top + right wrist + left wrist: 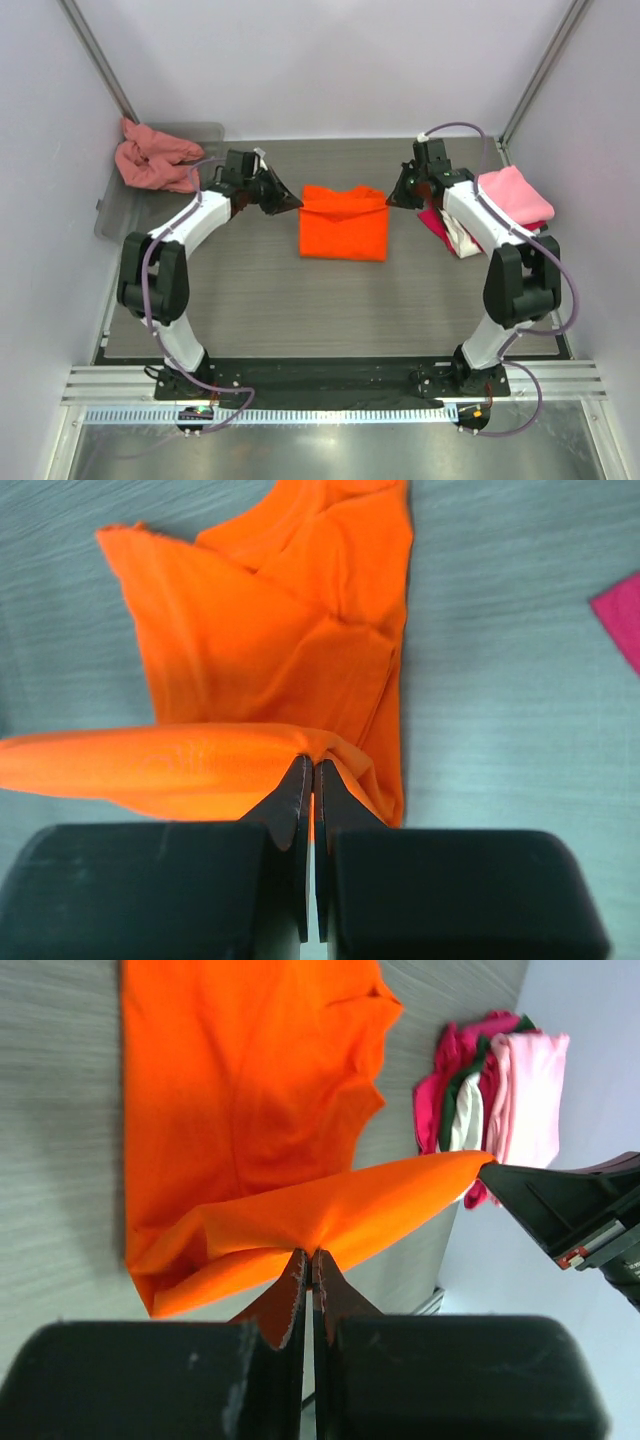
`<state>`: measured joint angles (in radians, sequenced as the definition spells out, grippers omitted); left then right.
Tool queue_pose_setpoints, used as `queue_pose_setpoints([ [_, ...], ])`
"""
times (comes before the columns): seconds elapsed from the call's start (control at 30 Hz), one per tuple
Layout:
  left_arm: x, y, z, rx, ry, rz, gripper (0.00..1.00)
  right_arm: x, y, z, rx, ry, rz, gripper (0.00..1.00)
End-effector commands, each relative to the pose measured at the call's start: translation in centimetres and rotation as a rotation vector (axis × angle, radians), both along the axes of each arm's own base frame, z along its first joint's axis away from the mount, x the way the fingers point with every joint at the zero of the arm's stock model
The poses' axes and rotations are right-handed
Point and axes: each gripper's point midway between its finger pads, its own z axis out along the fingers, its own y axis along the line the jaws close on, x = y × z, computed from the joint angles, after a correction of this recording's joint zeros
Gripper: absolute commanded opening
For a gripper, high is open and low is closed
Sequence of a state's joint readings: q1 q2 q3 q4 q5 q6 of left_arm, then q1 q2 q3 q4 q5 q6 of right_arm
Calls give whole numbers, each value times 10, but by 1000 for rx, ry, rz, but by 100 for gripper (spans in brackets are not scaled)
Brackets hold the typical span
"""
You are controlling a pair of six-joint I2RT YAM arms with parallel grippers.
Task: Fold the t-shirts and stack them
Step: Fold the tshirt
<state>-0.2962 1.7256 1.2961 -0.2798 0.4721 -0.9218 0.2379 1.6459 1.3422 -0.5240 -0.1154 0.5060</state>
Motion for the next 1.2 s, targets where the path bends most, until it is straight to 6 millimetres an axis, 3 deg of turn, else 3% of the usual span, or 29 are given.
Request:
queue_pose_setpoints([
  [0.0, 32, 2, 13, -32, -44, 34, 0, 43, -7, 9, -7, -81, -38, 1],
  [0.03, 40, 1, 1, -23, -24, 40, 0, 50, -7, 4, -1, -71, -40, 1],
  [0.13, 68, 2, 8, -29, -40, 59, 0, 75, -7, -5, 20, -61, -46, 1],
  [0.17, 79, 5, -9, -10, -10, 82, 0, 82, -9, -5, 29, -63, -53, 1],
  [0.2, 93, 4, 0, -16, -39, 90, 0, 94, -9, -1, 32, -87, -57, 1],
  [0.23, 104, 4, -5, -15, -34, 95, 0, 102, -9, -11, 33, -75, -61, 1],
  [0.27, 114, 5, -31, -6, 4, 99, 9, 109, -8, -15, 38, -73, -65, 4],
  [0.3, 132, 5, -27, -11, -21, 109, 26, 121, -9, -7, 44, -99, -71, 16],
  [0.33, 140, 6, -36, -10, -8, 117, 45, 129, -11, -22, 33, -81, -89, 44],
  [0.37, 146, 5, -60, -15, 22, 100, 75, 134, -13, -23, 29, -85, -97, 83],
  [0.4, 154, 4, -54, -24, 2, 94, 80, 138, -12, -22, 29, -93, -92, 96],
  [0.43, 154, 5, -57, -21, -1, 88, 83, 137, -11, -24, 34, -91, -80, 98],
  [0.47, 155, 7, -57, -9, -19, 92, 86, 140, -9, -13, 47, -134, -65, 98],
  [0.5, 150, 14, -57, 27, -43, 96, 87, 129, -8, -23, 44, -120, -46, 98],
  [0.53, 150, 15, -52, 33, -83, 98, 87, 124, -11, -13, 37, -149, -48, 93],
  [0.57, 149, 20, -41, 56, -125, 99, 87, 116, -14, -23, 27, -146, -48, 89],
  [0.63, 136, 22, -48, 89, -121, 89, 85, 108, -23, -17, 3, -169, -56, 76],
  [0.7, 129, 26, -45, 121, -140, 87, 83, 97, -31, -29, -37, -140, -65, 69],
  [0.73, 121, 24, -54, 137, -129, 79, 78, 93, -35, -29, -77, -143, -43, 60],
  [0.77, 115, 24, -58, 160, -137, 78, 75, 86, -42, -34, -151, -125, -31, 57],
  [0.83, 112, 24, -60, 185, -150, 80, 75, 74, -52, -43, -271, -71, -22, 55],
  [0.9, 113, 22, -68, 198, -147, 77, 75, 75, -67, -43, -417, -57, -52, 55],
  [0.97, 114, 13, -69, 187, -148, 54, 76, 69, -65, -42, -542, -40, -4, 54],
  [1.0, 113, 10, -78, 190, -131, 45, 76, 67, -78, -45, -650, -21, -38, 54],
  [1.1, 115, 9, -86, 197, -120, 45, 76, 54, -90, -53, -861, 44, -28, 48],
  [1.17, 116, 8, -94, 191, -103, 44, 76, 46, -90, -60, -918, 85, -17, 47],
])
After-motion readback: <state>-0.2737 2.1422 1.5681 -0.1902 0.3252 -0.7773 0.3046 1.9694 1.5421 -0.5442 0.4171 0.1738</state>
